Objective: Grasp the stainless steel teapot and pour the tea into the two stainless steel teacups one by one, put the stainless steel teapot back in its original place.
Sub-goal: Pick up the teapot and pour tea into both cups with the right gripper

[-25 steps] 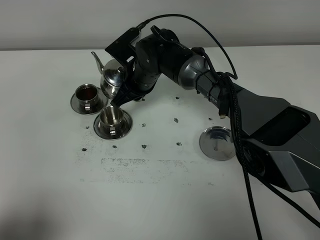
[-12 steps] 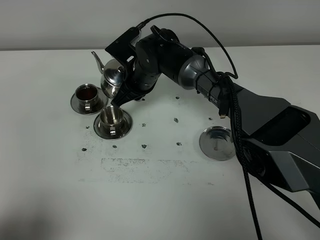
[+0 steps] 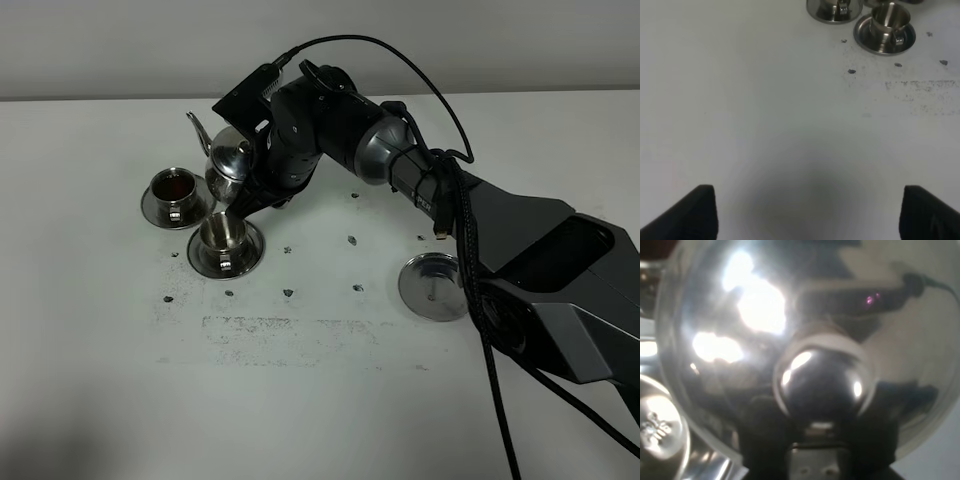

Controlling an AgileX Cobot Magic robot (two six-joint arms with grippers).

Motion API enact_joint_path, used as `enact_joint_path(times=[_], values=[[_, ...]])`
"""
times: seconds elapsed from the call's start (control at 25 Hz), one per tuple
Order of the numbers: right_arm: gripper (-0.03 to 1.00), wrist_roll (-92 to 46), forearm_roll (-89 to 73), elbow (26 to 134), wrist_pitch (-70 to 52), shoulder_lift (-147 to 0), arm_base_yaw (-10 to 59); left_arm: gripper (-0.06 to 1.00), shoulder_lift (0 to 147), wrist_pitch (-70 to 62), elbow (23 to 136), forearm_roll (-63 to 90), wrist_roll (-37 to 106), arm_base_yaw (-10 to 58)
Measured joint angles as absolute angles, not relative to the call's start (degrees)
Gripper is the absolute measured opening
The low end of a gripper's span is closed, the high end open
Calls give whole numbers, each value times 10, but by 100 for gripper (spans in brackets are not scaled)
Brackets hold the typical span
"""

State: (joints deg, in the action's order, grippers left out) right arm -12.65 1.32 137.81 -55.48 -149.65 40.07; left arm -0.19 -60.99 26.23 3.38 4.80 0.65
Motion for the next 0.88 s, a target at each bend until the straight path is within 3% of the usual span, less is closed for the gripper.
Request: enact_joint_path(times=[0.88], values=[[17,-130,93,1434,-710,-1426,401,72,-2,-610,262,34,48,6]])
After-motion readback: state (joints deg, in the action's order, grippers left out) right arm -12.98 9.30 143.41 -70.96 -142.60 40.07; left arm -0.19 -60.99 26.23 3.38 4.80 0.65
